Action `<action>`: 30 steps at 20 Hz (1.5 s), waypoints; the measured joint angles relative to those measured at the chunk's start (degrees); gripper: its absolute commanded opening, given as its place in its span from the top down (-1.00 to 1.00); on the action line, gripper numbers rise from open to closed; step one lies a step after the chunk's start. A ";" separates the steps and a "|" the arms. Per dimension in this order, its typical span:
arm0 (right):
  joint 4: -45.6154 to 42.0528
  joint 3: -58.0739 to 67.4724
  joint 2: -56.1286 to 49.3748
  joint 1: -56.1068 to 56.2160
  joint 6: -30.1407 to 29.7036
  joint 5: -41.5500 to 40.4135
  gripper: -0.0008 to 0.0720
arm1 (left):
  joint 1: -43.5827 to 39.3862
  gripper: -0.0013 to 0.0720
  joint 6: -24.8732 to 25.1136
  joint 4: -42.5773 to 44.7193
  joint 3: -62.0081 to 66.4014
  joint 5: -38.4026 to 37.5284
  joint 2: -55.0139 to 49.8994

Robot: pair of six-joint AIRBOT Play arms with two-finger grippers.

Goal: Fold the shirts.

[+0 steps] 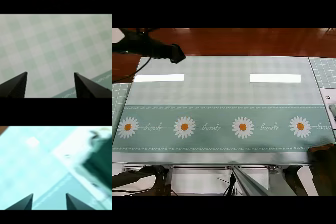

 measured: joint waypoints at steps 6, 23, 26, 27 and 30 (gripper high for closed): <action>-9.70 -0.02 -10.34 24.57 -2.58 -1.40 -0.70 | -10.62 -0.87 -12.35 16.96 0.55 -6.38 -0.17; -15.17 0.00 -18.51 43.60 -3.06 -0.42 -0.70 | -12.76 -0.97 -18.34 21.97 -1.66 -8.07 -1.79; -15.17 0.00 -18.51 43.74 -3.06 -0.42 -0.70 | -12.76 -0.97 -18.32 21.99 -1.66 -8.07 -1.92; -15.17 0.00 -18.51 43.74 -3.06 -0.42 -0.70 | -12.76 -0.97 -18.32 21.99 -1.66 -8.09 -1.95; -15.15 0.00 -18.51 43.78 -3.06 -0.44 -0.70 | -12.76 -0.97 -18.25 22.01 -1.66 -8.09 -2.01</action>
